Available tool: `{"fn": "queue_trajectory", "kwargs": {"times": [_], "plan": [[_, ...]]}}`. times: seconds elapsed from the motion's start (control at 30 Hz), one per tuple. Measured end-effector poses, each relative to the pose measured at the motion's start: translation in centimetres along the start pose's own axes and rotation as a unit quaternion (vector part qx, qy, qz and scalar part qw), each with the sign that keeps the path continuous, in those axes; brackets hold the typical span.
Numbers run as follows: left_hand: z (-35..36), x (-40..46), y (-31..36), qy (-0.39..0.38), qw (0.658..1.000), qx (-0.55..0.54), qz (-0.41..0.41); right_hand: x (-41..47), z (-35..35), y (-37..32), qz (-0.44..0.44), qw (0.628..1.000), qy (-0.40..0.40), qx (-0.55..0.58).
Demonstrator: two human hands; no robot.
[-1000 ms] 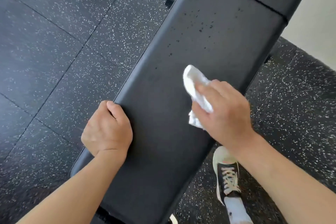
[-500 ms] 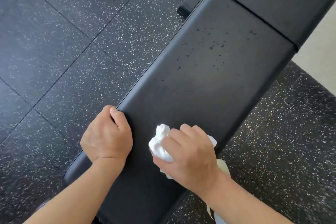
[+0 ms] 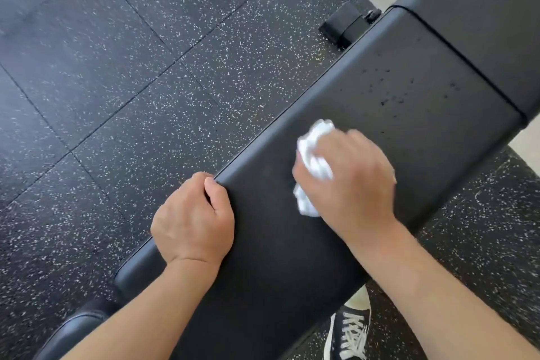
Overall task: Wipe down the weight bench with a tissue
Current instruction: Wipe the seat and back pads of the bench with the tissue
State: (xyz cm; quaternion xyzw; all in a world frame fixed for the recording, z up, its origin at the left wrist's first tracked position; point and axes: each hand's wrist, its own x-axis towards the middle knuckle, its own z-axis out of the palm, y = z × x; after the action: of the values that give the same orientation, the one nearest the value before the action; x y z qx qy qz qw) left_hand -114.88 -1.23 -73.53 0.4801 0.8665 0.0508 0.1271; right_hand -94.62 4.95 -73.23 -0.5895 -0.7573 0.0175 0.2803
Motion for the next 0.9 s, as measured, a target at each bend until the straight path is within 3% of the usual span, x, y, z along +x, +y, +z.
{"fn": "queue_trajectory", "kwargs": {"times": [0.17, 0.37, 0.47, 0.57, 0.73, 0.8, 0.9], "plan": [[0.2, 0.0, -0.1, 0.006, 1.0, -0.003, -0.001, -8.0, -4.5, 2.0, 0.005, 0.998, -0.061, -0.011], [0.2, -0.1, -0.2, -0.001, 1.0, 0.006, -0.004, 0.6, -0.1, -0.1, 0.072, 0.996, -0.029, 0.03], [0.1, -0.2, -0.1, -0.001, 1.0, 0.009, -0.007, 5.5, 2.2, -2.2, 0.086, 0.994, -0.055, 0.047], [0.2, -0.1, 0.0, 0.003, 1.0, 0.022, -0.005, 5.1, 2.9, -4.4, 0.034, 0.993, -0.114, 0.021], [0.2, -0.2, 0.1, -0.006, 1.0, 0.025, -0.01, -3.8, -1.3, -4.1, -0.106, 0.977, -0.17, 0.08], [0.1, -0.2, 0.1, 0.002, 1.0, 0.018, -0.009, -6.1, -3.4, -0.7, -0.128, 0.976, -0.159, 0.078], [0.2, -0.2, 0.0, 0.0, 1.0, 0.007, -0.013, -5.8, -5.0, 5.4, -0.093, 0.989, -0.101, 0.047]]}}
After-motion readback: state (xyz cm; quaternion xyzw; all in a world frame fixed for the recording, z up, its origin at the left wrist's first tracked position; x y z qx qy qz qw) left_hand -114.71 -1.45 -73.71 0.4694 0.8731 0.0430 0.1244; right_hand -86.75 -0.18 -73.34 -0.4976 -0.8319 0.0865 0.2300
